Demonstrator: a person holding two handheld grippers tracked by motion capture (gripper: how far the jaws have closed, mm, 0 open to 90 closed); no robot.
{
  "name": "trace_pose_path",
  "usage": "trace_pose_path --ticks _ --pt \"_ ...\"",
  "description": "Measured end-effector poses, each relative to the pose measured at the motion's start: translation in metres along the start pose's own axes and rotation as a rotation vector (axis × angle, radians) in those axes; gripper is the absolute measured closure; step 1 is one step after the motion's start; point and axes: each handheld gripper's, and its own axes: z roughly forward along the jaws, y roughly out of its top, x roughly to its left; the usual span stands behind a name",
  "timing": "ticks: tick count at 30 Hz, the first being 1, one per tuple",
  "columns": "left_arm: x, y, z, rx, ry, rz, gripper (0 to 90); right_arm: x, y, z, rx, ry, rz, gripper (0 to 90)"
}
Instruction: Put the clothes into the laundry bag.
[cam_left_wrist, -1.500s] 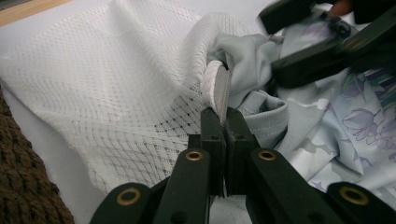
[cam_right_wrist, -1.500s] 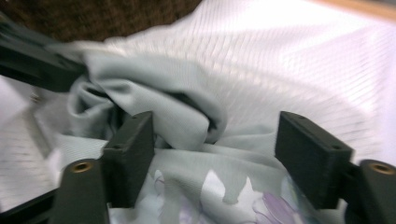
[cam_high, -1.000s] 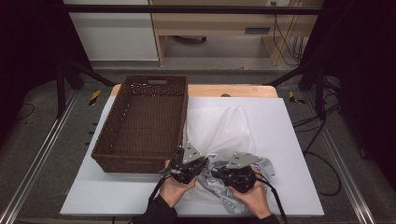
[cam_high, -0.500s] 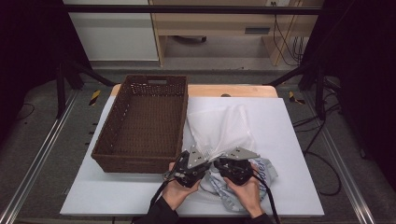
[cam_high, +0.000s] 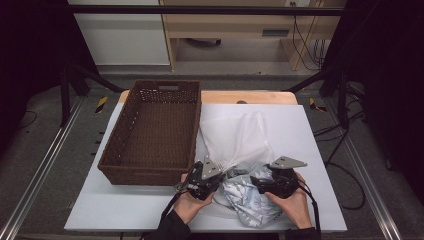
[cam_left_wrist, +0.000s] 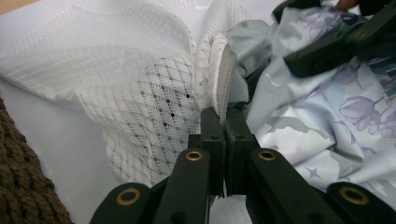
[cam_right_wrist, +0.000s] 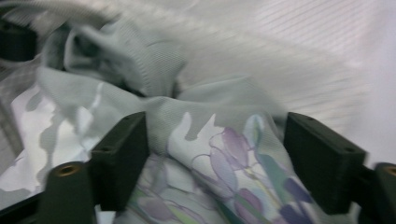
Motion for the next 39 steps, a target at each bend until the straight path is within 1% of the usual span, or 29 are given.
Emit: trace_pose_path --ticks 1,2,3,6,7,9,10,11,12,13,14,15,17,18,19,20,21,23,24,27,28,29,30,32,34,35,36,37,39 --pt "0.000 0.000 0.001 0.002 0.000 -0.001 88.3 0.002 -0.001 0.006 0.013 0.007 -0.012 30.8" --pt "0.000 -0.001 0.001 0.003 0.000 -0.006 88.3 0.004 -0.002 0.009 0.023 0.003 -0.029 35.9" --pt "0.000 -0.001 0.002 0.004 -0.001 -0.007 88.3 0.006 -0.002 0.012 0.039 0.007 -0.034 43.9" --pt "0.000 -0.001 0.002 0.007 0.001 -0.006 88.3 0.007 -0.001 0.009 0.017 0.015 -0.042 69.2" --pt "0.001 0.000 0.002 0.009 0.003 -0.007 88.3 0.007 0.000 0.004 -0.004 0.031 -0.038 74.8" --pt "0.002 0.000 0.002 0.005 0.001 -0.018 88.3 0.011 0.004 -0.003 -0.039 0.055 -0.052 77.1" --pt "0.003 0.000 0.001 0.004 0.000 -0.025 88.3 0.014 0.005 -0.005 -0.054 0.061 -0.074 77.3" --pt "0.004 0.001 0.000 0.002 -0.003 -0.031 88.4 0.020 0.009 -0.009 -0.072 0.080 -0.101 77.4" --pt "0.005 0.002 -0.002 -0.008 -0.004 -0.040 88.4 0.024 0.011 -0.011 -0.083 0.097 -0.119 77.3" --pt "0.005 0.002 -0.003 -0.009 -0.003 -0.042 88.4 0.035 0.015 -0.013 -0.101 0.135 -0.151 77.3" --pt "0.004 0.004 -0.005 -0.024 -0.003 -0.044 88.4 0.039 0.016 -0.014 -0.104 0.149 -0.163 77.3" --pt "0.004 0.005 -0.007 -0.032 -0.005 -0.044 88.4 0.049 0.019 -0.013 -0.101 0.177 -0.201 77.3" --pt "0.002 0.009 -0.014 -0.057 -0.012 -0.035 88.5 0.062 0.023 -0.010 -0.091 0.194 -0.248 77.2" --pt "0.000 0.012 -0.018 -0.074 -0.013 -0.021 88.5 0.070 0.026 -0.006 -0.072 0.206 -0.268 77.2" --pt "-0.001 0.013 -0.020 -0.080 -0.012 -0.009 88.5 0.076 0.028 0.001 -0.057 0.198 -0.283 77.2" --pt "-0.003 0.014 -0.023 -0.091 -0.019 -0.005 88.5 0.079 0.029 0.005 -0.044 0.187 -0.289 77.1" --pt "-0.005 0.015 -0.025 -0.095 -0.017 0.008 88.6 0.081 0.030 0.011 -0.030 0.163 -0.294 77.1" --pt "-0.010 0.016 -0.028 -0.102 -0.007 0.031 88.6 0.080 0.033 0.025 -0.009 0.105 -0.279 77.0" --pt "-0.011 0.016 -0.028 -0.101 -0.004 0.040 88.6 0.078 0.034 0.031 -0.012 0.066 -0.252 77.0" --pt "-0.012 0.014 -0.026 -0.090 -0.005 0.043 88.5 0.064 0.034 0.044 -0.039 -0.100 -0.193 77.0" --pt "-0.010 0.012 -0.022 -0.076 -0.009 0.037 88.6 0.060 0.033 0.046 -0.042 -0.120 -0.170 76.8" --pt "-0.010 0.011 -0.020 -0.068 -0.011 0.033 88.5 0.053 0.031 0.048 -0.044 -0.113 -0.130 75.2" --pt "-0.008 0.009 -0.017 -0.056 -0.012 0.026 88.5 0.051 0.030 0.048 -0.048 -0.102 -0.113 73.1" --pt "-0.007 0.005 -0.010 -0.033 -0.004 0.023 88.4 0.050 0.028 0.043 -0.057 -0.073 -0.115 64.0" --pt "-0.005 0.002 -0.005 -0.016 0.004 0.014 88.4 0.050 0.027 0.034 -0.064 -0.036 -0.102 55.4" --pt "-0.004 0.001 -0.003 -0.011 0.008 0.011 88.4 0.049 0.026 0.027 -0.071 -0.006 -0.094 49.8" --pt "-0.004 0.000 -0.002 -0.007 0.012 0.008 88.4 0.049 0.026 0.020 -0.065 0.011 -0.086 44.0" --pt "-0.003 -0.001 -0.001 -0.005 0.012 0.006 88.4 0.049 0.025 0.013 -0.065 0.018 -0.091 36.8" --pt "-0.001 -0.002 -0.001 -0.006 0.012 0.000 88.4 0.048 0.021 0.000 -0.046 0.017 -0.118 27.8"
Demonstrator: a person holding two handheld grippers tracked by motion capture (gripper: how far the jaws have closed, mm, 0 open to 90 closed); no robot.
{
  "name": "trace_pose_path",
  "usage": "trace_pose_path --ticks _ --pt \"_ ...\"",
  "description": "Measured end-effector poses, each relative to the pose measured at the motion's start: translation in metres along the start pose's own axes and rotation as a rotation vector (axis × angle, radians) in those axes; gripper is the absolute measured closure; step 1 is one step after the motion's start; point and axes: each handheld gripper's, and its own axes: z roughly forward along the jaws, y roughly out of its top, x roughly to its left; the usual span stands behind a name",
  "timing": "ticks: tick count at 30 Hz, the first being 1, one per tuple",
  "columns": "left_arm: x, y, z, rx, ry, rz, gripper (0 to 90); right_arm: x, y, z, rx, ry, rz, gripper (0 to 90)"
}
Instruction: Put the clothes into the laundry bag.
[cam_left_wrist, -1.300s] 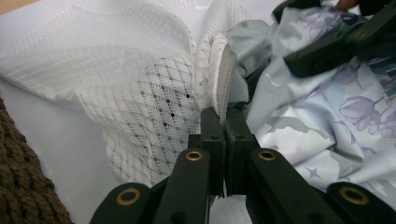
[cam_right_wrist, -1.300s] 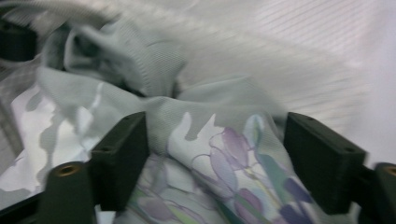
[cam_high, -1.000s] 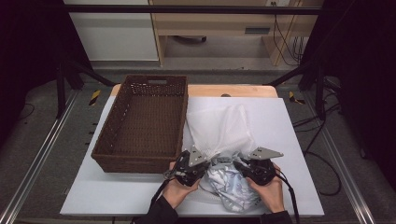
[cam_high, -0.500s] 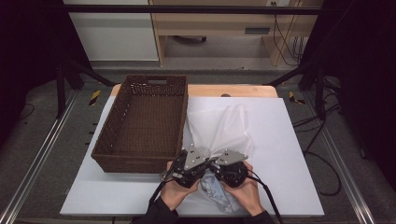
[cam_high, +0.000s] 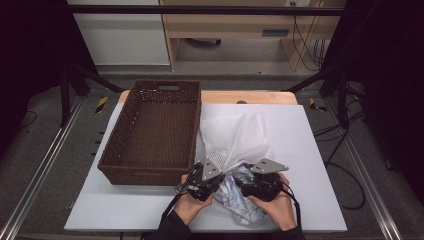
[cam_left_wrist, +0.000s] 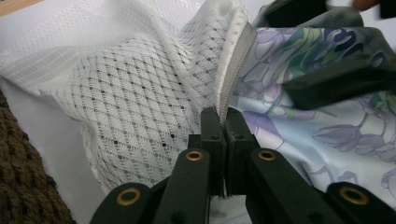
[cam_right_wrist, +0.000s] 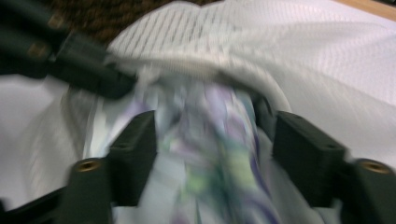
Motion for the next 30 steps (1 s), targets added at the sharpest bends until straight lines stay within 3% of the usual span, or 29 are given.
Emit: trace_pose_path --ticks 3,4,6,8,10,12,15,18,21,23,25,27,30 --pt "-0.001 0.000 0.000 -0.002 0.005 0.001 88.3 -0.011 -0.007 -0.016 -0.004 -0.046 0.011 19.4" --pt "-0.001 -0.001 0.000 -0.003 0.008 0.004 88.3 -0.022 -0.010 -0.021 -0.002 -0.079 0.052 15.1" --pt "-0.003 -0.001 0.000 -0.002 0.009 0.011 88.3 -0.034 -0.016 -0.021 0.020 -0.094 0.109 12.6" --pt "-0.002 -0.001 0.001 0.003 0.007 0.013 88.3 -0.041 -0.024 -0.012 0.048 -0.057 0.149 12.9" --pt "-0.002 -0.001 0.002 0.005 0.006 0.011 88.2 -0.042 -0.029 0.001 0.062 0.005 0.172 23.0" --pt "0.000 -0.002 0.002 0.007 0.006 0.006 88.2 -0.038 -0.031 0.009 0.038 0.073 0.150 48.5" --pt "0.002 -0.001 0.001 0.004 0.000 -0.014 88.3 -0.030 -0.025 0.005 0.003 0.106 0.108 72.2" --pt "0.003 0.000 -0.001 -0.008 -0.008 -0.028 88.3 -0.018 -0.017 -0.005 -0.050 0.147 0.049 77.9" --pt "0.002 0.004 -0.006 -0.025 -0.004 -0.027 88.3 -0.002 -0.009 -0.005 -0.049 0.187 -0.024 78.7" --pt "0.000 0.006 -0.012 -0.048 0.000 -0.020 88.4 0.012 -0.003 0.000 -0.035 0.173 -0.070 78.7" --pt "-0.002 0.009 -0.017 -0.066 0.002 -0.007 88.5 0.017 0.001 0.007 -0.015 0.135 -0.078 78.7" --pt "-0.008 0.012 -0.021 -0.080 0.010 0.020 88.5 0.016 0.004 0.017 0.001 0.100 -0.044 78.6" --pt "-0.014 0.012 -0.022 -0.084 0.016 0.049 88.5 0.010 0.007 0.033 -0.007 0.012 0.003 78.7"
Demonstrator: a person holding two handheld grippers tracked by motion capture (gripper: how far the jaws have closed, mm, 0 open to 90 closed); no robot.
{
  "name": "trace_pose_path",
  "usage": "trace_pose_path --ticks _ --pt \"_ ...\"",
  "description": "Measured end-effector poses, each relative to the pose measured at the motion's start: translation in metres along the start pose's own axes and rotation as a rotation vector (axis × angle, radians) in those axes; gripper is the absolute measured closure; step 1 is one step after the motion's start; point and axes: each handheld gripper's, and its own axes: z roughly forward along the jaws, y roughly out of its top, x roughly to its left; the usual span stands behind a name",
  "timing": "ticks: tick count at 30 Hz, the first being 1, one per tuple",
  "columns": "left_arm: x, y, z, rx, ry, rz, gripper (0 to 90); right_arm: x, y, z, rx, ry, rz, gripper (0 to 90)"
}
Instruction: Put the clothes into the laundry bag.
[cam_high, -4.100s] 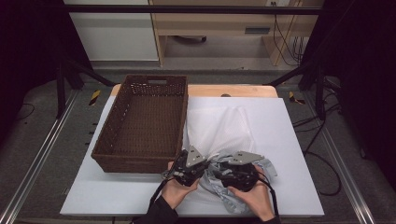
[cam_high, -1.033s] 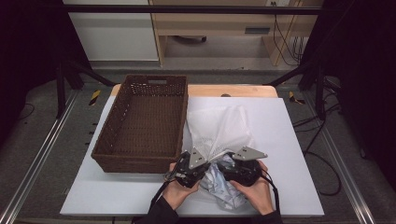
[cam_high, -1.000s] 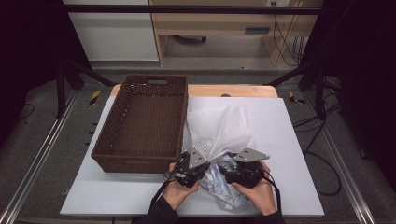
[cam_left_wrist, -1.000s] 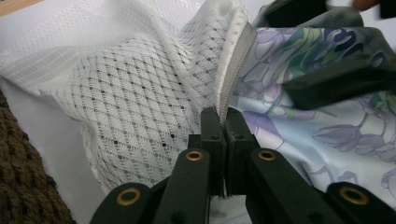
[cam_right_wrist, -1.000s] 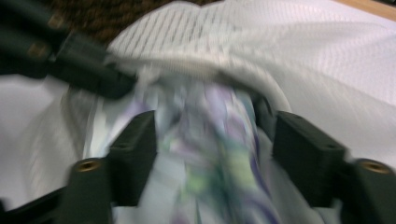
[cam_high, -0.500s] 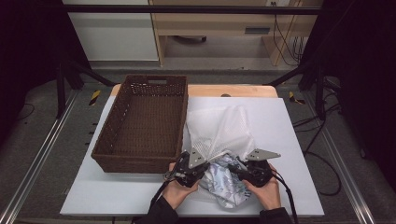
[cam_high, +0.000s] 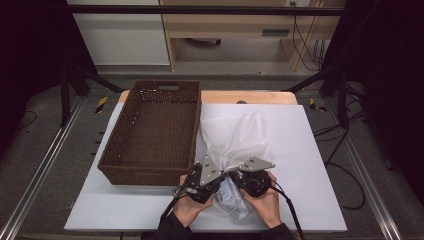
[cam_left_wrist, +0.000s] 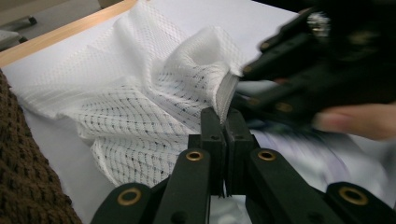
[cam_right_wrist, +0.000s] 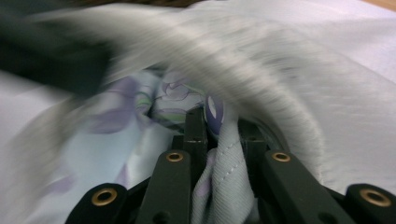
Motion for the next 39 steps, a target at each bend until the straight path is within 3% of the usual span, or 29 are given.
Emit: trace_pose_path --ticks 5,6,8,10,11,15,16,17,21,23,24,26,29,32,35,37,39 --pt "0.000 -0.003 0.005 0.021 -0.020 -0.003 88.5 -0.016 -0.006 0.017 -0.002 -0.193 0.070 79.0" --pt "0.000 -0.005 0.006 0.029 -0.020 -0.003 88.4 -0.019 -0.008 0.017 0.004 -0.195 0.073 78.7" --pt "0.001 -0.008 0.010 0.047 -0.014 -0.001 88.4 -0.020 -0.008 0.015 -0.004 -0.180 0.076 75.6" --pt "0.003 -0.011 0.015 0.063 -0.014 -0.006 88.4 -0.020 -0.009 0.007 -0.004 -0.148 0.053 66.3" --pt "0.004 -0.013 0.018 0.071 -0.013 -0.014 88.4 -0.020 -0.009 0.003 -0.008 -0.136 0.065 60.9" --pt "0.008 -0.018 0.023 0.087 -0.006 -0.030 88.3 -0.022 -0.011 -0.023 -0.035 -0.002 0.103 34.8" --pt "0.008 -0.018 0.024 0.089 -0.007 -0.036 88.3 -0.022 -0.014 -0.033 -0.057 0.048 0.097 27.9" --pt "0.009 -0.019 0.025 0.090 -0.005 -0.038 88.3 -0.022 -0.015 -0.038 -0.064 0.064 0.094 24.3" --pt "0.010 -0.022 0.028 0.098 -0.003 -0.041 88.3 -0.021 -0.023 -0.049 -0.009 0.009 0.059 16.3" --pt "0.010 -0.023 0.029 0.100 -0.004 -0.041 88.3 -0.023 -0.030 -0.038 0.026 0.021 0.078 17.4" --pt "0.010 -0.023 0.029 0.100 -0.004 -0.043 88.3 -0.023 -0.032 -0.032 0.039 0.021 0.080 23.2" --pt "0.011 -0.022 0.028 0.100 -0.001 -0.047 88.3 -0.021 -0.034 -0.023 0.042 0.031 0.070 39.5" --pt "0.011 -0.021 0.026 0.088 -0.003 -0.053 88.3 -0.018 -0.035 -0.020 0.022 0.030 0.071 72.3" --pt "0.010 -0.017 0.022 0.075 -0.006 -0.052 88.4 -0.010 -0.030 -0.023 0.003 0.033 0.034 78.7" --pt "0.011 -0.013 0.015 0.051 -0.010 -0.056 88.5 0.001 -0.021 -0.023 -0.035 0.084 0.008 79.3" --pt "0.010 -0.009 0.010 0.033 -0.014 -0.048 88.5 0.006 -0.014 -0.018 -0.023 0.070 -0.015 79.3" --pt "0.008 -0.005 0.004 0.017 -0.020 -0.032 88.6 0.005 -0.010 -0.008 -0.009 0.049 0.008 79.2"
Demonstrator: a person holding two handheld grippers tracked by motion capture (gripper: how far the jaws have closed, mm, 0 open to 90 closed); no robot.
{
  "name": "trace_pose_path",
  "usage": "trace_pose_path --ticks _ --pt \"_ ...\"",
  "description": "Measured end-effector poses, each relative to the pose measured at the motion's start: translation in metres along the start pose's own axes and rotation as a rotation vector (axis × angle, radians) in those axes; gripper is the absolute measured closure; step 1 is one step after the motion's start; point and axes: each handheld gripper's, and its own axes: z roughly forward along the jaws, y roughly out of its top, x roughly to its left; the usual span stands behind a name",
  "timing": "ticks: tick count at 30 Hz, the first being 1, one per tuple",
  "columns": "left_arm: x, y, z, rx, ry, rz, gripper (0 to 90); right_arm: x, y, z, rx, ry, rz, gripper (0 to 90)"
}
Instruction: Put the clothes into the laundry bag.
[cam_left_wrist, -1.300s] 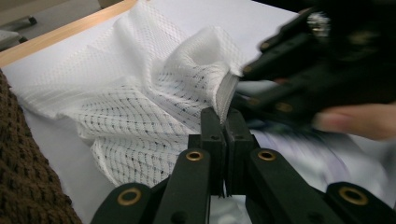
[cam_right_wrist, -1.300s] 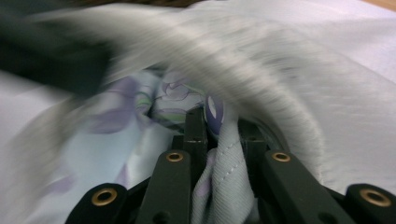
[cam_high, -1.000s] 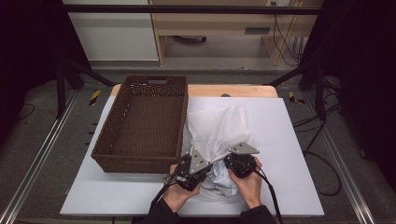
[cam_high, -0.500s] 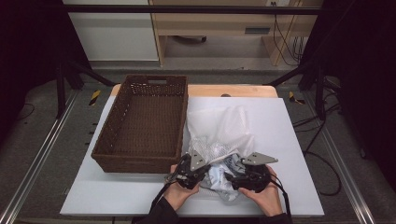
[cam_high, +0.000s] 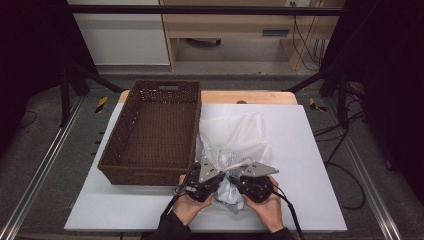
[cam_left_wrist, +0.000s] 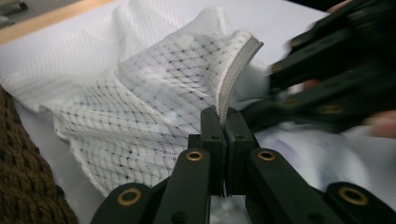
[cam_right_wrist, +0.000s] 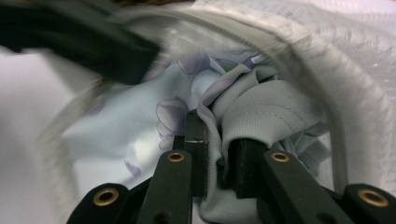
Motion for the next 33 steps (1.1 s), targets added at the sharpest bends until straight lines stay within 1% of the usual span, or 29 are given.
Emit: trace_pose_path --ticks 1,3,4,6,7,8,9,10,12,13,15,16,17,19,20,21,23,24,25,27,28,29,30,31,32,33 --pt "-0.001 0.001 -0.002 -0.003 0.000 0.005 88.6 -0.002 0.001 0.006 0.003 -0.018 0.010 79.3" --pt "-0.002 0.002 -0.004 -0.007 -0.002 0.008 88.6 -0.008 0.003 0.016 0.000 -0.066 0.059 79.3" --pt "-0.002 0.001 -0.004 -0.005 -0.005 0.010 88.6 -0.010 0.003 0.019 -0.005 -0.084 0.083 79.4" --pt "-0.001 -0.001 -0.004 0.002 -0.014 0.007 88.6 -0.018 0.003 0.024 -0.013 -0.197 0.096 79.6" --pt "-0.002 -0.002 -0.003 0.010 -0.014 0.009 88.5 -0.021 0.003 0.025 -0.016 -0.252 0.091 79.5" --pt "-0.003 -0.004 -0.003 0.017 -0.011 0.012 88.5 -0.024 0.001 0.026 -0.013 -0.283 0.095 79.4" --pt "-0.003 -0.006 -0.001 0.026 -0.007 0.015 88.5 -0.027 0.000 0.025 -0.018 -0.286 0.114 79.2" --pt "-0.004 -0.008 0.001 0.039 -0.003 0.018 88.4 -0.028 -0.001 0.024 -0.025 -0.277 0.122 78.5" --pt "-0.003 -0.012 0.006 0.055 0.001 0.015 88.4 -0.027 -0.001 0.020 -0.027 -0.261 0.104 73.6" --pt "-0.001 -0.014 0.009 0.063 0.003 0.010 88.4 -0.027 -0.002 0.016 -0.024 -0.236 0.092 66.2" --pt "0.002 -0.017 0.014 0.075 0.003 0.002 88.4 -0.027 -0.003 0.009 -0.021 -0.168 0.097 49.3" --pt "0.003 -0.019 0.018 0.083 0.007 -0.002 88.4 -0.027 -0.004 0.005 -0.021 -0.140 0.096 43.7" --pt "0.004 -0.020 0.020 0.089 0.004 -0.008 88.4 -0.027 -0.005 -0.001 -0.016 -0.100 0.102 38.3" --pt "0.006 -0.022 0.023 0.097 0.010 -0.014 88.4 -0.026 -0.008 -0.011 -0.015 -0.054 0.086 29.0" --pt "0.006 -0.022 0.024 0.098 0.012 -0.016 88.4 -0.024 -0.009 -0.014 -0.015 -0.041 0.070 24.7" --pt "0.006 -0.023 0.024 0.101 0.016 -0.014 88.4 -0.022 -0.010 -0.017 -0.004 -0.034 0.059 21.8" --pt "0.006 -0.022 0.024 0.096 0.019 -0.014 88.4 -0.016 -0.013 -0.017 0.017 -0.038 0.026 17.3" --pt "0.007 -0.022 0.023 0.093 0.023 -0.016 88.4 -0.013 -0.014 -0.016 0.028 -0.041 0.007 17.2" --pt "0.007 -0.022 0.023 0.090 0.021 -0.019 88.4 -0.010 -0.015 -0.013 0.035 -0.041 0.004 18.5" --pt "0.009 -0.021 0.022 0.084 0.019 -0.027 88.4 -0.005 -0.015 -0.006 0.044 -0.039 -0.003 24.1" --pt "0.009 -0.021 0.021 0.080 0.014 -0.033 88.4 -0.003 -0.016 -0.002 0.054 -0.048 -0.013 28.5" --pt "0.009 -0.020 0.020 0.074 0.005 -0.037 88.4 -0.001 -0.016 0.001 0.060 -0.058 -0.021 34.4" --pt "0.008 -0.018 0.019 0.068 0.002 -0.035 88.4 0.002 -0.016 0.006 0.074 -0.083 -0.037 43.9" --pt "0.006 -0.017 0.017 0.060 -0.001 -0.030 88.4 0.003 -0.015 0.009 0.084 -0.108 -0.052 56.0" --pt "0.004 -0.015 0.015 0.052 -0.004 -0.025 88.4 0.004 -0.014 0.012 0.094 -0.136 -0.058 63.4" --pt "0.002 -0.014 0.014 0.047 -0.006 -0.021 88.5 0.003 -0.012 0.015 0.095 -0.155 -0.055 68.8"
